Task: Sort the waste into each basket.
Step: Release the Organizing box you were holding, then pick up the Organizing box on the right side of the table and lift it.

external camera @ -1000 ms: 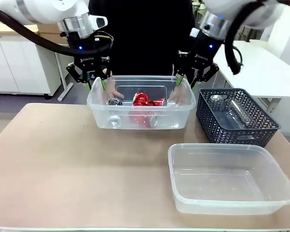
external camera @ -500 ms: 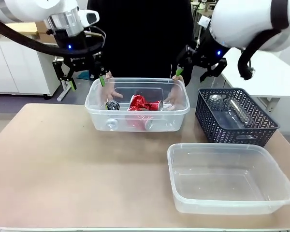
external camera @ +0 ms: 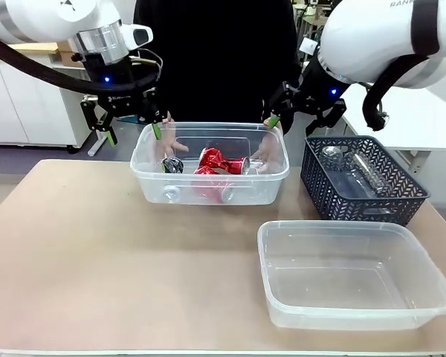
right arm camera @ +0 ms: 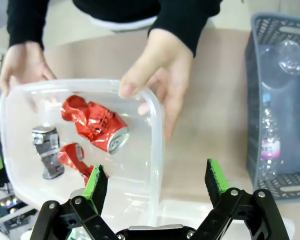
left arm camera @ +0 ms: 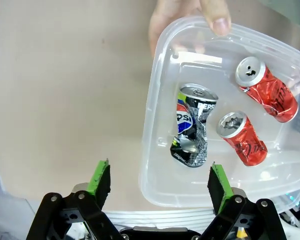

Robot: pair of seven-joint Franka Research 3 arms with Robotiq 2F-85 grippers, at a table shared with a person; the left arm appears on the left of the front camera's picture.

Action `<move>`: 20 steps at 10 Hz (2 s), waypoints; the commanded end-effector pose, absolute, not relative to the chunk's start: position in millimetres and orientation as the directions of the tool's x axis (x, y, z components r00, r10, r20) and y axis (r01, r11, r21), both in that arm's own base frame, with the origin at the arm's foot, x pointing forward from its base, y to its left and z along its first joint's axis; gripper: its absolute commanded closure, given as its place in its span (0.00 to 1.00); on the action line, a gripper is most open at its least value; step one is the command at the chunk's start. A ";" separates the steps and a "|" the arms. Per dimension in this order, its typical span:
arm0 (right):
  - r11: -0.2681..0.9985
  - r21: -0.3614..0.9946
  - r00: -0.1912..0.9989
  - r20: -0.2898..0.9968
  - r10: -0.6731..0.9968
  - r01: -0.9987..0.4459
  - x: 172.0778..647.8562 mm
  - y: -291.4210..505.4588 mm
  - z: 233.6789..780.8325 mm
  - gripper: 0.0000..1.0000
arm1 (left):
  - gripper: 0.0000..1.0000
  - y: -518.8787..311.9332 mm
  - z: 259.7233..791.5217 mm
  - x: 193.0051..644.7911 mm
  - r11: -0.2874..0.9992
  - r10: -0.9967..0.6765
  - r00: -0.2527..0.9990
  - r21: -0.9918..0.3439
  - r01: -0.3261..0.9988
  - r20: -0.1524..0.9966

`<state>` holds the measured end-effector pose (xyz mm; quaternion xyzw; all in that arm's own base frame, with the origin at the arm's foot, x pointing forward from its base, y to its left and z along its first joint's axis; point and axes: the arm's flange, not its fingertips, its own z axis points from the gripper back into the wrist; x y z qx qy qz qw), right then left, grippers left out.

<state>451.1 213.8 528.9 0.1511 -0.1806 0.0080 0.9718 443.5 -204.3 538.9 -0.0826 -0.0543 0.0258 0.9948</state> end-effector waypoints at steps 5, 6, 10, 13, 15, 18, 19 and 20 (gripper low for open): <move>0.953 0.294 0.927 0.374 -0.041 -0.076 450.5 212.6 531.7 0.00 | 0.00 -204.4 539.9 443.6 0.985 0.060 0.993 -0.168 -0.042 0.105; 0.954 0.292 0.932 0.359 -0.040 -0.072 450.3 213.7 531.5 0.00 | 0.00 -205.7 558.7 424.4 0.978 0.016 0.992 -0.210 0.011 0.129; 0.986 0.132 0.891 0.452 0.032 -0.102 318.8 59.1 576.5 0.00 | 0.00 -291.9 576.2 343.3 0.974 -0.050 0.997 -0.220 0.060 0.051; 1.000 -0.028 0.903 0.429 0.020 -0.008 298.1 7.5 543.2 0.00 | 0.00 -382.3 523.4 339.2 0.954 -0.045 0.979 -0.298 -0.016 -0.199; 1.000 0.028 0.898 0.440 -0.001 -0.013 290.1 7.0 564.8 0.00 | 0.00 -359.0 534.5 311.9 0.965 -0.077 0.989 -0.259 0.042 -0.126; 1.000 -0.005 0.894 0.448 0.005 -0.003 296.6 4.8 562.8 0.00 | 0.00 -387.7 509.3 329.5 0.961 -0.058 0.982 -0.276 0.007 -0.178; 0.993 -0.096 0.977 0.196 0.084 -0.067 289.6 2.8 528.5 0.00 | 0.00 -394.1 486.3 328.2 0.964 0.021 0.989 -0.261 -0.060 -0.149; 0.988 -0.103 0.989 0.078 0.127 -0.119 279.7 -0.2 500.3 0.00 | 0.00 -406.0 460.7 326.8 0.953 0.062 0.991 -0.288 -0.093 -0.117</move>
